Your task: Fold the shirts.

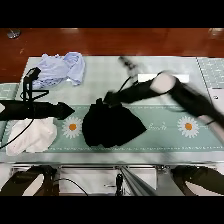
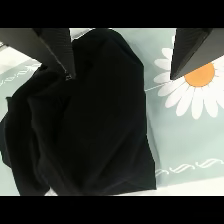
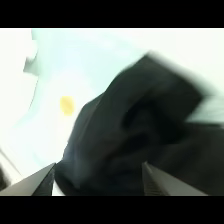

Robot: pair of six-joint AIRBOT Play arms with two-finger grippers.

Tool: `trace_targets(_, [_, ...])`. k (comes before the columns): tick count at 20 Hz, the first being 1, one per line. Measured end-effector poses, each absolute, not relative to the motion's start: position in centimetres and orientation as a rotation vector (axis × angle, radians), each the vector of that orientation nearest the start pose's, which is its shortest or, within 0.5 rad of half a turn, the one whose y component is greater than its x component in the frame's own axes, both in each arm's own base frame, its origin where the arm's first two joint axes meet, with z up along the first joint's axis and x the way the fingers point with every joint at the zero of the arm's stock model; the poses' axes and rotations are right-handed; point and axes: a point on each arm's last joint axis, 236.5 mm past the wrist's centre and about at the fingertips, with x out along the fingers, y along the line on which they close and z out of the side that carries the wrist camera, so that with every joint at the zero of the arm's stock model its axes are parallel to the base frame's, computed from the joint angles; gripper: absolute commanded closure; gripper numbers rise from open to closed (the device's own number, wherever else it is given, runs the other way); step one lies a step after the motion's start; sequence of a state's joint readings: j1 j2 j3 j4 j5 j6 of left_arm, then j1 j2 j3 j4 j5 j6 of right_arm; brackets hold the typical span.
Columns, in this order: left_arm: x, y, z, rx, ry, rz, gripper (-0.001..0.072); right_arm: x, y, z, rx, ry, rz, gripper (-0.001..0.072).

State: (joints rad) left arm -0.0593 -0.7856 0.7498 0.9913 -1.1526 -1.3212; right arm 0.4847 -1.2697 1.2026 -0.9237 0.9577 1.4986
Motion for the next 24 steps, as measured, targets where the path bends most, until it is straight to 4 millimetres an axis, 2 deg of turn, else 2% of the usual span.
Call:
trace_targets(2, [27.0, -13.5, 4.9, -0.276, 1.118, -0.511, 0.0006, 35.7, 23.4, 11.2, 0.293, 1.042, 0.633, 0.0086])
trace_targets(4, [27.4, -14.1, 4.4, -0.302, 1.144, -0.522, 0.0006, 36.2, 16.1, 12.0, 0.293, 1.016, 0.48, 0.009])
trace_targets(6, [27.0, -15.6, 3.1, -0.32, 1.227, -0.572, 0.0006, 34.5, 9.9, 11.1, 0.329, 1.025, 0.333, 0.009])
trace_targets(8, [26.4, -17.4, 1.5, -0.335, 1.338, -0.628, 0.0006, 32.0, 5.9, 8.7, 0.365, 1.064, 0.219, 0.009])
trace_targets(11, [25.7, -21.5, 0.6, -0.38, 1.456, -0.763, 0.0006, 27.8, 3.9, 3.8, 0.417, 1.163, 0.14, 0.009])
trace_targets(15, [25.6, -26.2, -0.1, -0.364, 1.543, -0.896, 0.0006, 23.7, 5.0, -1.6, 0.508, 1.271, 0.142, 0.0091])
trace_targets(17, [25.5, -27.1, -1.4, -0.32, 1.601, -0.905, 0.0006, 22.9, 5.8, -3.0, 0.553, 1.289, 0.156, 0.0091])
trace_targets(20, [25.7, -26.9, -3.8, -0.239, 1.698, -0.848, 0.0021, 22.4, 6.4, -3.9, 0.592, 1.292, 0.165, 0.0091])
trace_targets(21, [25.9, -26.7, -4.3, -0.216, 1.72, -0.832, 0.0239, 22.3, 6.5, -4.0, 0.599, 1.292, 0.168, 0.0091])
trace_targets(22, [26.2, -26.8, -4.7, -0.202, 1.729, -0.821, 0.0604, 22.3, 6.6, -4.1, 0.605, 1.291, 0.167, 0.0091])
trace_targets(23, [26.8, -26.9, -4.9, -0.188, 1.727, -0.814, 0.068, 22.2, 6.7, -4.2, 0.608, 1.291, 0.169, 0.009])
trace_targets(24, [27.4, -27.1, -4.9, -0.176, 1.717, -0.813, 0.068, 22.2, 6.8, -4.3, 0.615, 1.291, 0.17, 0.0091])
